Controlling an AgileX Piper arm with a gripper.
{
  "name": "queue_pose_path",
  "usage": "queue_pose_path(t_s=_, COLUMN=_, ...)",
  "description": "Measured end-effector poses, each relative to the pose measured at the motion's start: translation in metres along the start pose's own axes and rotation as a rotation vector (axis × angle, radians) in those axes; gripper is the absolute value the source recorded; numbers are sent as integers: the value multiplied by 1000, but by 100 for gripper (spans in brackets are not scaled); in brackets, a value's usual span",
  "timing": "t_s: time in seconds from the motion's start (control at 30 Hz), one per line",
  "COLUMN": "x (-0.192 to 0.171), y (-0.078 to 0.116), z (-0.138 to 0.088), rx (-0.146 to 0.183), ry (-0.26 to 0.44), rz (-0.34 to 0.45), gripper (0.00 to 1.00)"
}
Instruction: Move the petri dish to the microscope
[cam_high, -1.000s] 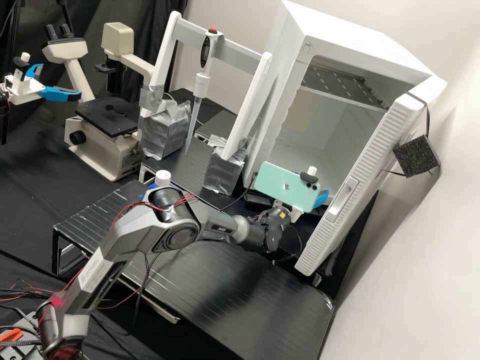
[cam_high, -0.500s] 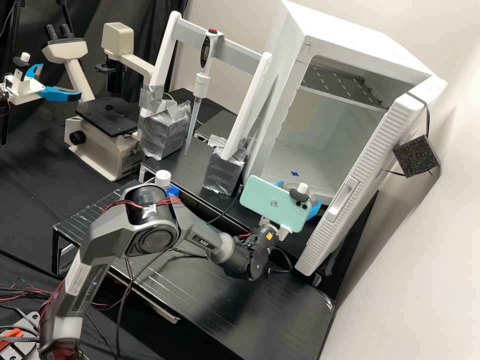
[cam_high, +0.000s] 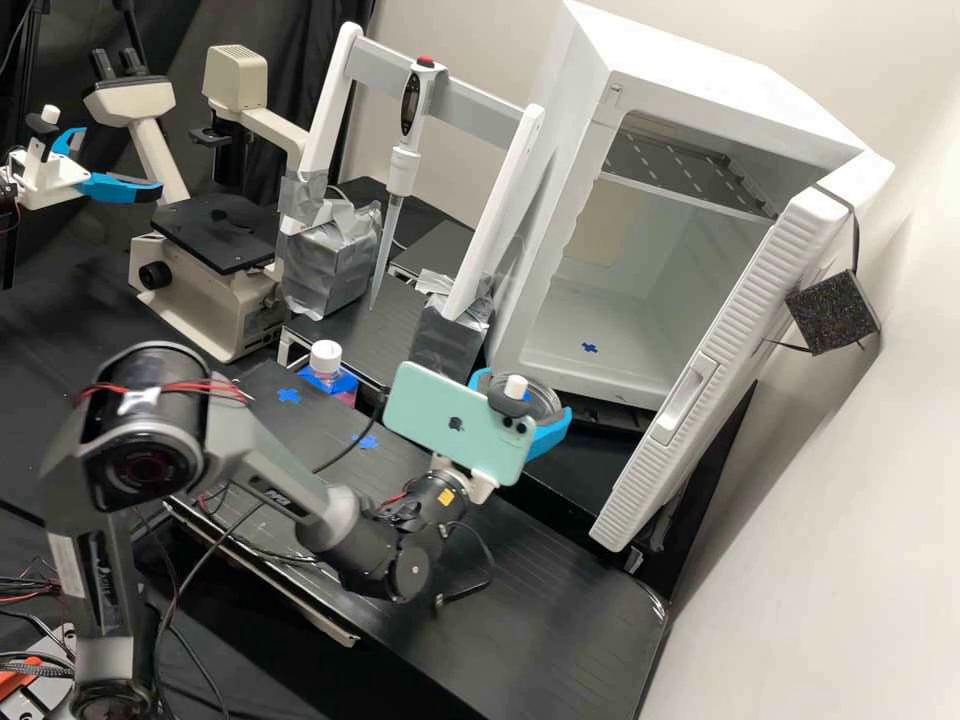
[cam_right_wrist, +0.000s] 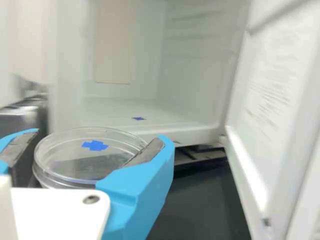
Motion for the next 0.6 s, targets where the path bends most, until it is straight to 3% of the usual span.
queue_pose_path(t_s=0.2, x=-29, y=-14, z=-45, rx=-68, ry=66, rz=-1, gripper=0)
queue_pose_path(t_s=0.37, x=-45, y=-36, z=-85, rx=-104, ry=193, rz=-26, gripper=0)
queue_pose_path(t_s=0.5, x=-52, y=-53, z=-110, rx=-108, ry=305, rz=-72, gripper=0)
queue_pose_path(t_s=0.6, x=-55, y=-67, z=-125, rx=-93, ry=392, rz=-127, gripper=0)
